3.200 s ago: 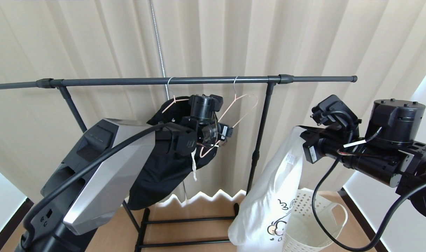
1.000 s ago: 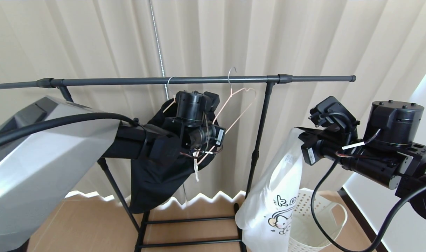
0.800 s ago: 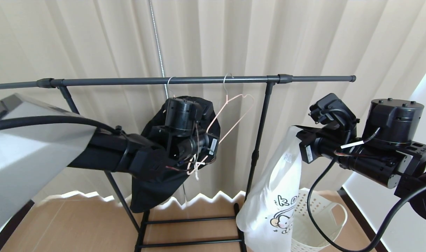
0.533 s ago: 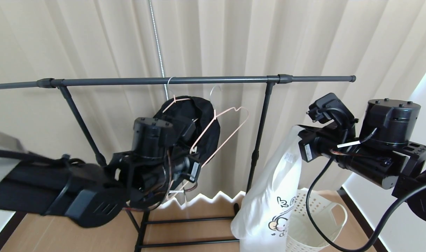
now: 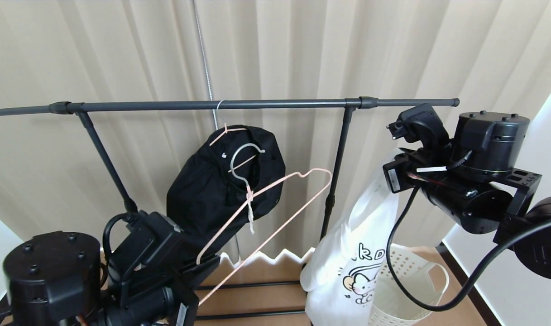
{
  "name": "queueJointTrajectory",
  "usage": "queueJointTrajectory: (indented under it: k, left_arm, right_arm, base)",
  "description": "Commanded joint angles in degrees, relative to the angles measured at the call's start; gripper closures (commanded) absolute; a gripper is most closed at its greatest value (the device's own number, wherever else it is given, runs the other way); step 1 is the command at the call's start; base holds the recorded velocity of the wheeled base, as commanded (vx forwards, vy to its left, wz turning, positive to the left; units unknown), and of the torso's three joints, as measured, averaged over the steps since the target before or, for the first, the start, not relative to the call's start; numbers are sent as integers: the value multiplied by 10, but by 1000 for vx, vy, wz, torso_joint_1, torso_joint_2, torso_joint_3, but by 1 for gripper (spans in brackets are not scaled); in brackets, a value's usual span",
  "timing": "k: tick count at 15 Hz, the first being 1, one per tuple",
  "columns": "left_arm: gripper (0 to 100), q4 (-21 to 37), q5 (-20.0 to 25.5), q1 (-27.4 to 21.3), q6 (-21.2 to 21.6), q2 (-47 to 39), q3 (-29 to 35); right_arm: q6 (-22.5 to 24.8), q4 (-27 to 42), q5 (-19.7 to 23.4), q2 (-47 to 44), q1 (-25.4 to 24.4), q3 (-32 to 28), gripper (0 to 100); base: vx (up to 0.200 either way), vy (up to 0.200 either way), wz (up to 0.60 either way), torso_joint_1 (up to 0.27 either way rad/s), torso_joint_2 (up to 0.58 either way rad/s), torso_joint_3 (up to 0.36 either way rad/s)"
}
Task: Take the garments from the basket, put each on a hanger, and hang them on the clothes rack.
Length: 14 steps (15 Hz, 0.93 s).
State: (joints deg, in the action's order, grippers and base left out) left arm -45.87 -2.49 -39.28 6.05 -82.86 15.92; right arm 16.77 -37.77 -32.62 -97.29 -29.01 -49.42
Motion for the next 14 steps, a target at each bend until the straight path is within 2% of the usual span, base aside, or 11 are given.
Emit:
queueJointTrajectory:
  k: [1,3,7,10,14]
  left_arm:
    - [100,0,42,-1,9,33,-41]
    - [100,-6,44,-2,12,31,-45]
    - [100,-49,47,-28,18,28,-78]
    - [100,-70,47,-27,21,-3,-66]
    - [100,-138,47,-30,25,-71,-48]
  right_arm:
    - [19,19,-48,-19,-1,-44,100]
    - [35,16,-69,-28,-1,-52,100]
    - [41,20,-75,-45,0,-75,100]
    - [43,16,-78,-55,-13,-74,100]
    - [41,14,-78,-54,-20,-69,100]
  base:
    - [0,0,0,0,0,0]
    - [0,0,0,0,0,0]
    - [0,0,0,0,0,0]
    - [0,0,0,0,0,0]
    - [0,0,0,0,0,0]
